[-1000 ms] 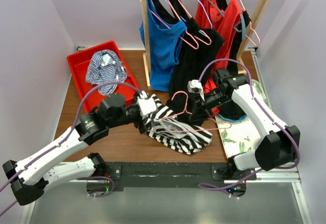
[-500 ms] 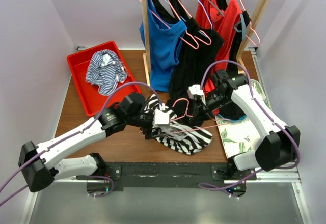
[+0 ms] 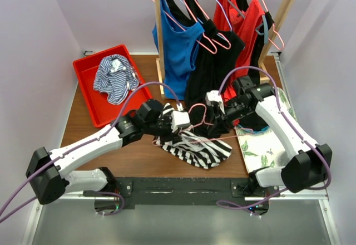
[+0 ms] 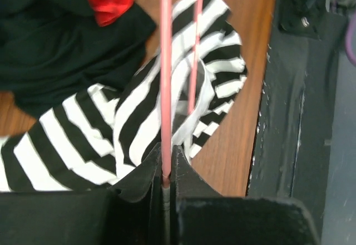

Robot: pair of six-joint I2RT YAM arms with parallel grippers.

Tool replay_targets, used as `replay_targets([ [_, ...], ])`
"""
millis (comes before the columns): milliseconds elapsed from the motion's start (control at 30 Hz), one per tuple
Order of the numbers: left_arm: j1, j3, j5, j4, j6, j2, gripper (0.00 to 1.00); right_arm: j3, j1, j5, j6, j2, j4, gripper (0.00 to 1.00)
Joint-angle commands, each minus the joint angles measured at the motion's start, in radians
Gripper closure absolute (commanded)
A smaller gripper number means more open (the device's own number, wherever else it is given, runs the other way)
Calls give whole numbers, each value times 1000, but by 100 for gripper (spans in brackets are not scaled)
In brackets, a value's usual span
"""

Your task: Place the tank top on the hanger

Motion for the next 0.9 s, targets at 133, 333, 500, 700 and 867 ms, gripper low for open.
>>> replay_targets([
  [133,37,-197,-170,267,-443,-177,100,61,-142,252,473,-149,275,27],
  [333,40,-268,-204,343,-569,-227,100,-6,-142,311,487,-250,280,22],
  [500,39,-267,-228,408,-656,-214,100,-109,-16,324,426,-274,245,21],
  [700,40,-254,-230,471,-736,-202,100,-227,163,517,436,-201,347,22],
  [867,40,-256,-270,474,-799,-219,100,-247,331,771,514,-89,476,22],
])
